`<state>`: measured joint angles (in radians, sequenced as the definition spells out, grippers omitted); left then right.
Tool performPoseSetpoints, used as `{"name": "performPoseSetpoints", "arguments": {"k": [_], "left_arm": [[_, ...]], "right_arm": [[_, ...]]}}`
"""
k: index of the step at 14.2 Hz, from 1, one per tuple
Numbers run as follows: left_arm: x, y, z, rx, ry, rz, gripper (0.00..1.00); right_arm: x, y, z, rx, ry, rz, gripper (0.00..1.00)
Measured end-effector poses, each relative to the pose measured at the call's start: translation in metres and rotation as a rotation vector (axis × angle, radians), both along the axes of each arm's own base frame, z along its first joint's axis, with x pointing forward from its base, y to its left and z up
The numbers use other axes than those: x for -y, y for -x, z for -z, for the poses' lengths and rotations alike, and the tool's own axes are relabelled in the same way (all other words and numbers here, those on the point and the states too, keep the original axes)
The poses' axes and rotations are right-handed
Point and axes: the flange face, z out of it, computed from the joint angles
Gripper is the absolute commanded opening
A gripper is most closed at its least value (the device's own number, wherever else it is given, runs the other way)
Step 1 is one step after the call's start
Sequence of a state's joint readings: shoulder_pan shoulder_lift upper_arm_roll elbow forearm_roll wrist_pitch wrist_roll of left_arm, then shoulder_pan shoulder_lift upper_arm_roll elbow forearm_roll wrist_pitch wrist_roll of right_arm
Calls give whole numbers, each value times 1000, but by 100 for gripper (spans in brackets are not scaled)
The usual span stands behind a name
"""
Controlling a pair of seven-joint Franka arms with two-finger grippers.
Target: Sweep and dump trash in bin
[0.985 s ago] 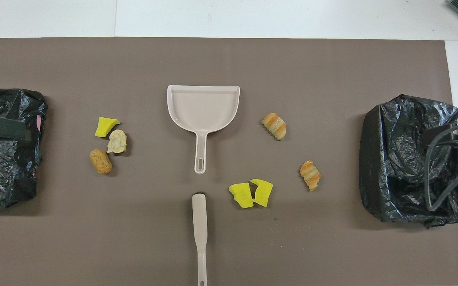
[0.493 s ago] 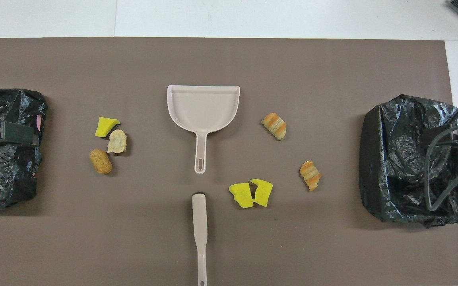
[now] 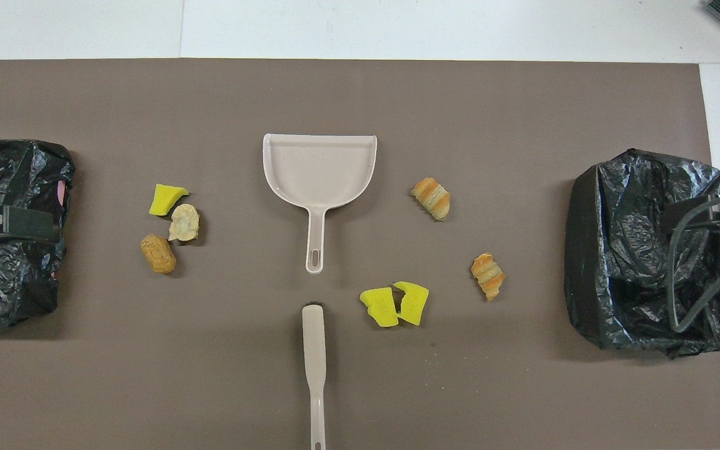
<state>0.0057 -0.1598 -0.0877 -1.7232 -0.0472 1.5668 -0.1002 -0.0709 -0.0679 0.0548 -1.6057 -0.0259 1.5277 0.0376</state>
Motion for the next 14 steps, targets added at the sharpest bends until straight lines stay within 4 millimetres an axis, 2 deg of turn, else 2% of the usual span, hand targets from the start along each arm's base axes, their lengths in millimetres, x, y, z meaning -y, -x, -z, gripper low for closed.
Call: {"name": "performPoseSetpoints", "arguments": {"k": [2,7,9,11,14], "left_arm": [[3,5,8,-18,-2,6,100],[31,32,45,-84,-15,65,100],[62,47,66,-114,-20,119,100],[108,66,85,-139,-37,149,100],[166,94,105,-137,-58,159,100]], "right_arm": [[0,0,0,0,0,0,100],[0,0,0,-1,0,0,100],[0,1,1,-9,0,0,100],[-2,1,4,-22,0,-3,100],[-18,-2,13,-56,-2,-34,100]]}}
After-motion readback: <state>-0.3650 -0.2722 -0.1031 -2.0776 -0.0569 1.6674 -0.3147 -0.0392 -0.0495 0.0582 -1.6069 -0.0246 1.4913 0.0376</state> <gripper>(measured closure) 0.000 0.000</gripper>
